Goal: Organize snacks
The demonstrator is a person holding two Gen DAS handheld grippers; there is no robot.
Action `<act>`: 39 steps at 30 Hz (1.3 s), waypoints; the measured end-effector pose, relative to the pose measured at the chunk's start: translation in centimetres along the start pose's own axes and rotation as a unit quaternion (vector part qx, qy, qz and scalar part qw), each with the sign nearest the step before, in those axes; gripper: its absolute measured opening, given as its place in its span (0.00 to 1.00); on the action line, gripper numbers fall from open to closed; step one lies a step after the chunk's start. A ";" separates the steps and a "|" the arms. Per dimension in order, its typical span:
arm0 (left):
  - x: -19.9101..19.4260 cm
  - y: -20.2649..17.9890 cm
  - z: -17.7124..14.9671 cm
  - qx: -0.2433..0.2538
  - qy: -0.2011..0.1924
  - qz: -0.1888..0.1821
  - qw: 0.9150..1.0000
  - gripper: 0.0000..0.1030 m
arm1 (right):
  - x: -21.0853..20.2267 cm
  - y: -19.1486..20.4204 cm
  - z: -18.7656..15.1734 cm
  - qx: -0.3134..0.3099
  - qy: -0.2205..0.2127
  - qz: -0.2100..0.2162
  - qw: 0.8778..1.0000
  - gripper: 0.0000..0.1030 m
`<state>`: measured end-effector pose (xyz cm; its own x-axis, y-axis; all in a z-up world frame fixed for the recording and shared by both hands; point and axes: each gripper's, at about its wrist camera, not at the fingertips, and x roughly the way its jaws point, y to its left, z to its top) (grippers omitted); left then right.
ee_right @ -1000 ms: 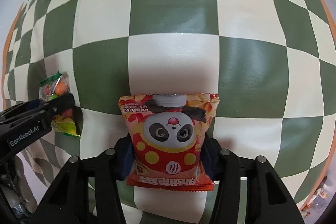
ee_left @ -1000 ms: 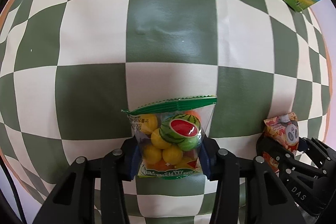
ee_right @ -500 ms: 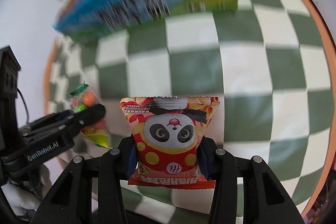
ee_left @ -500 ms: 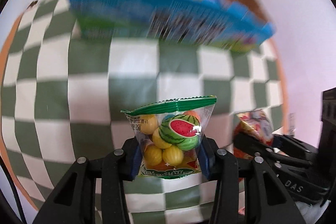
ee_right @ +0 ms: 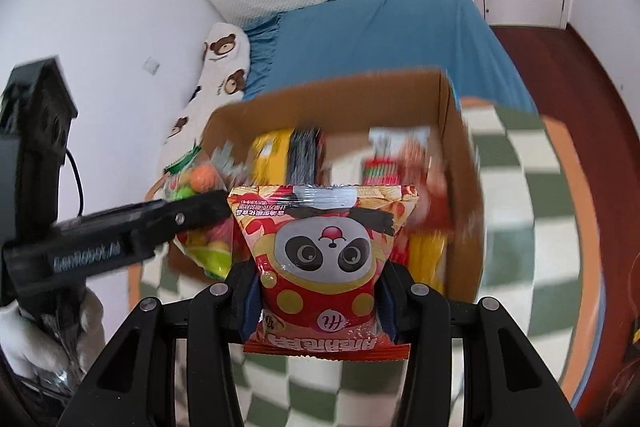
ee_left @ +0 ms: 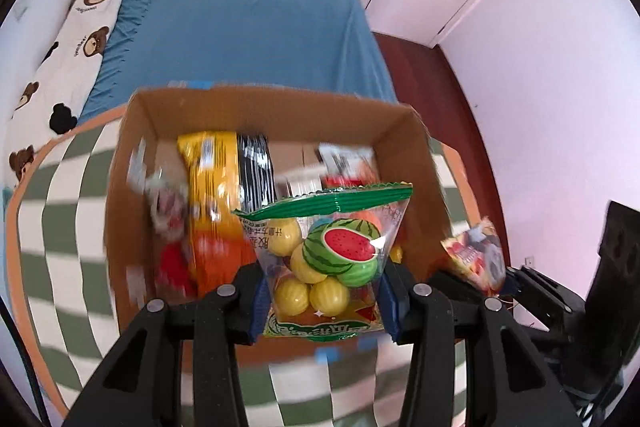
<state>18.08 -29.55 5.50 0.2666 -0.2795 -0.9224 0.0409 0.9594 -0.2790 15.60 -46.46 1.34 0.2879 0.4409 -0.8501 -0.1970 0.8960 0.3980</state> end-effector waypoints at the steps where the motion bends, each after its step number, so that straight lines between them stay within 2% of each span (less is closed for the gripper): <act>1: 0.8 0.1 1.3 -0.003 0.007 0.004 1.000 0.40 | 1.0 -0.3 1.1 -0.001 0.005 -0.005 1.000 0.47; 4: 3.6 0.6 4.9 -0.007 0.031 0.012 0.999 0.40 | 3.6 -1.0 3.8 0.000 0.017 -0.020 1.000 0.47; 7: 5.9 1.0 7.1 -0.008 0.051 0.018 0.999 0.40 | 6.2 -1.7 6.1 0.001 0.034 -0.027 0.999 0.47; 12: 9.2 1.3 9.1 0.004 0.083 0.031 0.996 0.42 | 9.9 -2.0 8.0 -0.002 0.056 -0.024 0.998 0.48; 13: 9.8 1.5 9.2 0.001 0.093 0.040 0.995 0.45 | 10.6 -2.2 8.2 0.003 0.066 -0.023 0.998 0.48; 14: 10.2 1.6 9.2 -0.001 0.100 0.044 0.994 0.47 | 11.2 -2.4 8.3 0.010 0.079 -0.026 0.997 0.56; 15: 10.6 1.9 9.2 -0.004 0.106 0.043 0.993 0.52 | 12.2 -2.8 8.4 0.018 0.099 -0.030 0.994 0.74; 17: 10.9 2.2 9.2 -0.006 0.105 0.047 0.993 0.64 | 13.0 -3.1 8.5 0.017 0.111 -0.038 0.993 0.90; 18: 10.9 2.3 9.1 -0.005 0.103 0.053 0.993 0.74 | 13.2 -3.3 8.4 0.014 0.115 -0.045 0.992 0.90; 19: 10.8 2.3 8.9 -0.002 0.100 0.056 0.993 0.79 | 13.4 -3.4 8.4 0.014 0.118 -0.047 0.992 0.90; 21: 10.6 2.5 8.7 0.001 0.095 0.062 0.994 0.82 | 13.6 -4.0 8.3 0.020 0.123 -0.051 0.991 0.92; 24: 9.9 2.5 8.6 0.000 0.084 0.072 0.994 0.91 | 13.4 -4.6 8.1 0.020 0.118 -0.060 0.991 0.93; 29: 8.3 2.2 7.8 0.000 0.058 0.080 0.995 0.93 | 11.8 -4.8 7.6 0.008 0.098 -0.080 0.992 0.94; 31: 7.8 2.1 7.2 -0.002 0.056 0.075 0.996 0.99 | 10.7 -4.3 7.2 0.000 0.088 -0.092 0.992 0.95; 36: 6.1 1.5 4.8 0.008 0.034 0.090 0.995 1.00 | 8.6 -3.9 5.8 -0.010 0.064 -0.120 0.991 0.98; 39: 4.8 1.2 3.4 0.008 0.021 0.093 0.995 1.00 | 7.4 -4.2 5.0 -0.003 0.055 -0.121 0.991 0.98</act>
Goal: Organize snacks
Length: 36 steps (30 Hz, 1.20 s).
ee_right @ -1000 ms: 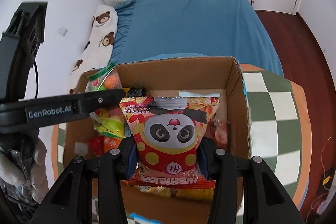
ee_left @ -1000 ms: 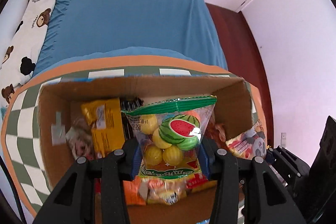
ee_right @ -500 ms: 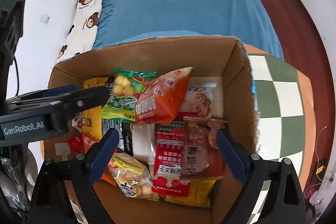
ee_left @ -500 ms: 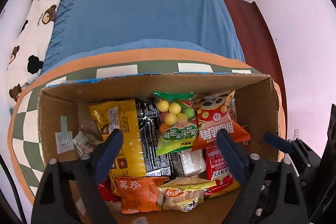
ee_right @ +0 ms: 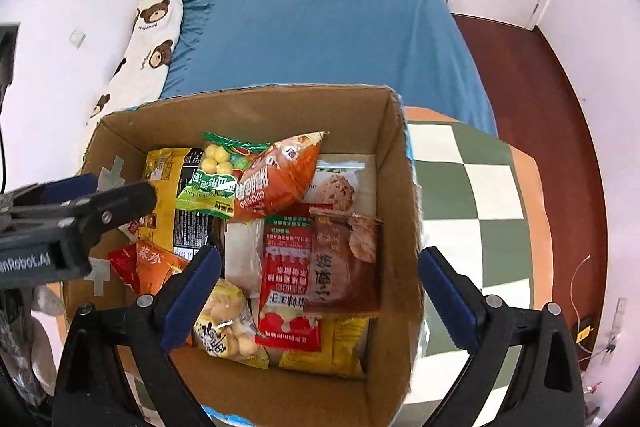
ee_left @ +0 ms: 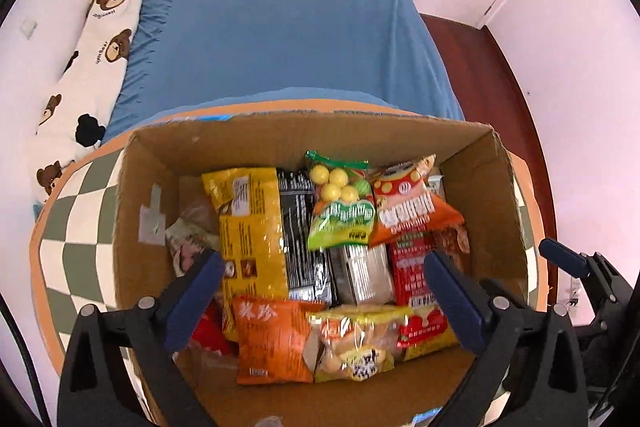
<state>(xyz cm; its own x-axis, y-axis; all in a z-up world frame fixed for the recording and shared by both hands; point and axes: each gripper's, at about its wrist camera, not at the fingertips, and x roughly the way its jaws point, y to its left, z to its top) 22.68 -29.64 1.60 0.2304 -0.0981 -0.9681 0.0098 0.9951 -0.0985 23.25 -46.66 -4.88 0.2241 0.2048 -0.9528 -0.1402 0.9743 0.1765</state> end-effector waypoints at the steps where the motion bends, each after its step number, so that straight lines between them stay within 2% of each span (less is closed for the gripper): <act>1: -0.4 0.0 -0.4 -0.001 -0.005 -0.001 1.000 1.00 | -0.5 -0.1 -0.3 0.001 -0.004 -0.001 1.000 0.98; 11: -6.1 -0.7 -5.6 -0.006 -0.062 0.003 0.998 1.00 | -6.4 0.8 -4.3 -0.002 -0.052 -0.005 0.999 0.98; 19: -12.2 -0.5 -12.5 -0.023 -0.123 0.010 0.992 1.00 | -12.6 1.9 -10.4 -0.015 -0.105 -0.014 0.994 0.98; 26: -16.7 -0.3 -18.2 -0.033 -0.156 0.011 0.987 1.00 | -18.2 3.5 -16.2 -0.026 -0.150 -0.012 0.988 0.99; 36: -22.9 -1.5 -25.2 -0.008 -0.223 0.061 0.973 1.00 | -26.1 5.0 -22.9 -0.037 -0.218 -0.020 0.975 1.00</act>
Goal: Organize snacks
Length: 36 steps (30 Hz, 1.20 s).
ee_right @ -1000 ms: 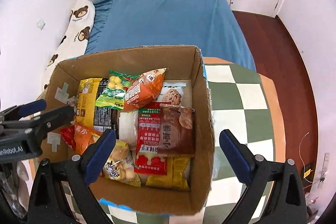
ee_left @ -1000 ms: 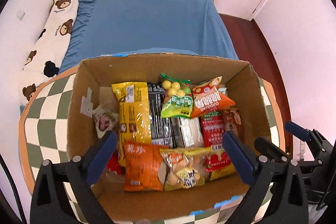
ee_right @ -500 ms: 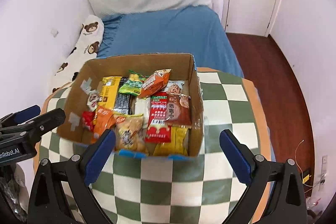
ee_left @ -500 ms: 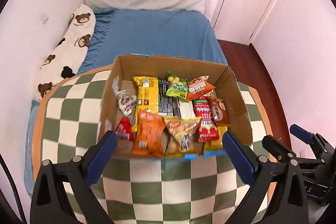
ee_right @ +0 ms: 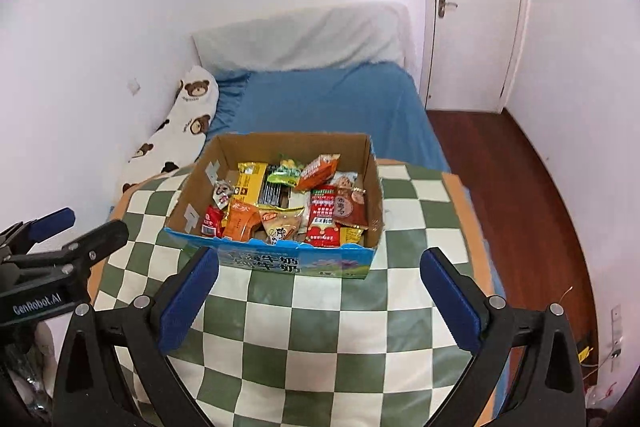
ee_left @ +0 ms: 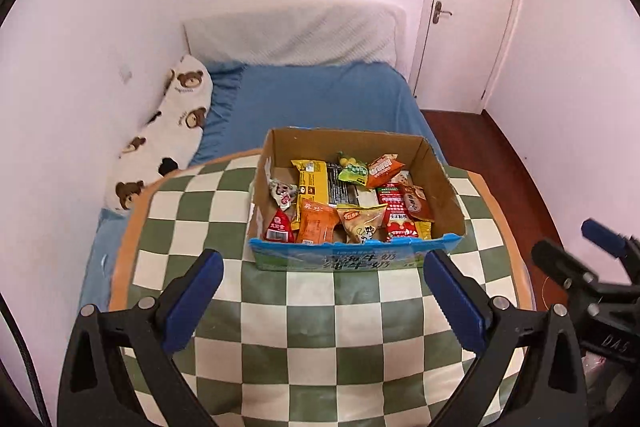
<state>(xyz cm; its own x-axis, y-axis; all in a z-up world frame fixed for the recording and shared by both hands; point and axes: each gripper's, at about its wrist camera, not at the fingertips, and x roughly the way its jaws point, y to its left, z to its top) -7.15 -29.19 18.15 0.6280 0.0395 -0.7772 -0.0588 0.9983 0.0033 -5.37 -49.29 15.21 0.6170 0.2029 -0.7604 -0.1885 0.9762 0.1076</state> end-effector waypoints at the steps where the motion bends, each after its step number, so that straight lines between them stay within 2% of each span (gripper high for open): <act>1: -0.7 0.0 -0.4 0.000 -0.004 0.001 1.000 1.00 | -1.0 0.1 -0.2 -0.003 -0.009 -0.005 1.000 1.00; 10: -5.5 0.0 -2.1 -0.002 -0.038 0.014 0.999 1.00 | -6.9 1.1 -1.7 -0.008 -0.046 -0.013 0.999 1.00; 16: -7.4 0.0 -2.3 -0.002 -0.069 0.023 0.997 1.00 | -8.8 1.5 -2.2 -0.014 -0.066 -0.024 0.997 1.00; 19: -7.6 0.2 -2.3 -0.008 -0.072 0.023 0.997 1.00 | -9.0 1.4 -2.0 -0.015 -0.070 -0.029 0.997 1.00; 27: -5.2 -0.1 -2.1 -0.011 -0.048 0.023 0.999 1.00 | -6.4 1.1 -1.5 -0.015 -0.058 -0.037 0.998 1.00; 36: 0.5 -0.3 -0.7 -0.019 -0.019 0.042 0.999 1.00 | -1.0 0.2 -0.1 -0.011 -0.039 -0.050 0.998 1.00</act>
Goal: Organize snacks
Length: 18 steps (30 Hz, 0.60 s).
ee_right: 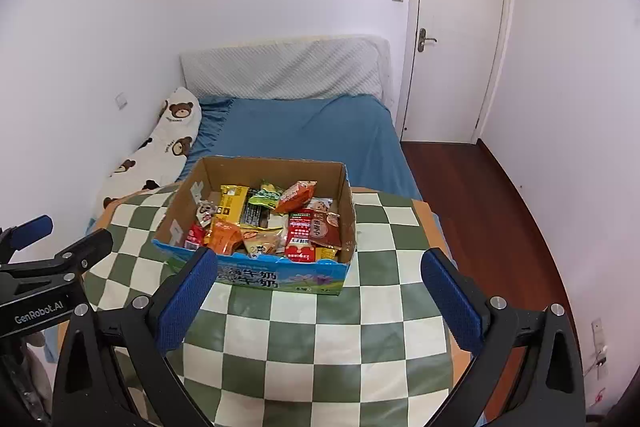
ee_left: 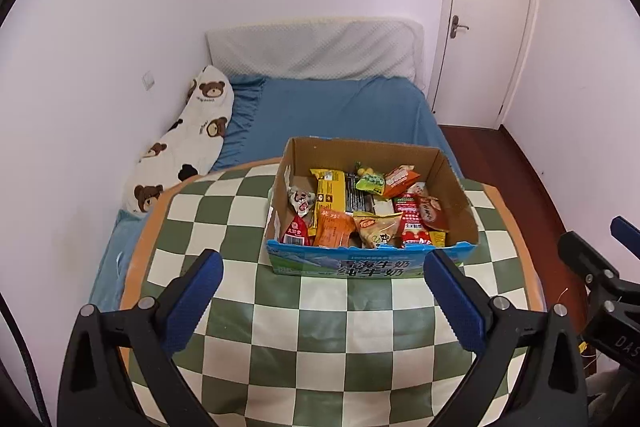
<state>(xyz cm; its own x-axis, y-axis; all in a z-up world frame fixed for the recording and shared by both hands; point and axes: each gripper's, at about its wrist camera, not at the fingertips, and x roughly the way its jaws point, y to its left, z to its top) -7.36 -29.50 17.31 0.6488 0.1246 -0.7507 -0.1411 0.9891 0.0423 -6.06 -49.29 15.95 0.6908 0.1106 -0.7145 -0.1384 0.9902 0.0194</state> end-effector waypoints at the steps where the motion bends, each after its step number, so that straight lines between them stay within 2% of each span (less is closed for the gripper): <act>1: 0.6 0.1 0.1 -0.001 0.004 0.002 1.000 1.00 | 0.6 0.0 0.1 -0.001 0.003 -0.002 1.000 1.00; 10: 5.9 0.1 0.5 -0.007 0.043 0.009 0.999 1.00 | 6.0 -0.5 0.1 0.011 0.034 -0.011 0.999 1.00; 18: 7.4 0.0 0.7 -0.006 0.053 0.012 0.999 1.00 | 8.2 -0.6 0.0 0.018 0.049 -0.015 0.999 1.00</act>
<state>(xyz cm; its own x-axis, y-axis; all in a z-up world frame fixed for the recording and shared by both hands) -2.10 -28.54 12.22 0.5624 0.1388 -0.8152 -0.1650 0.9848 0.0539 -0.31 -48.98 10.09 0.6214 0.0734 -0.7801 -0.0917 0.9956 0.0206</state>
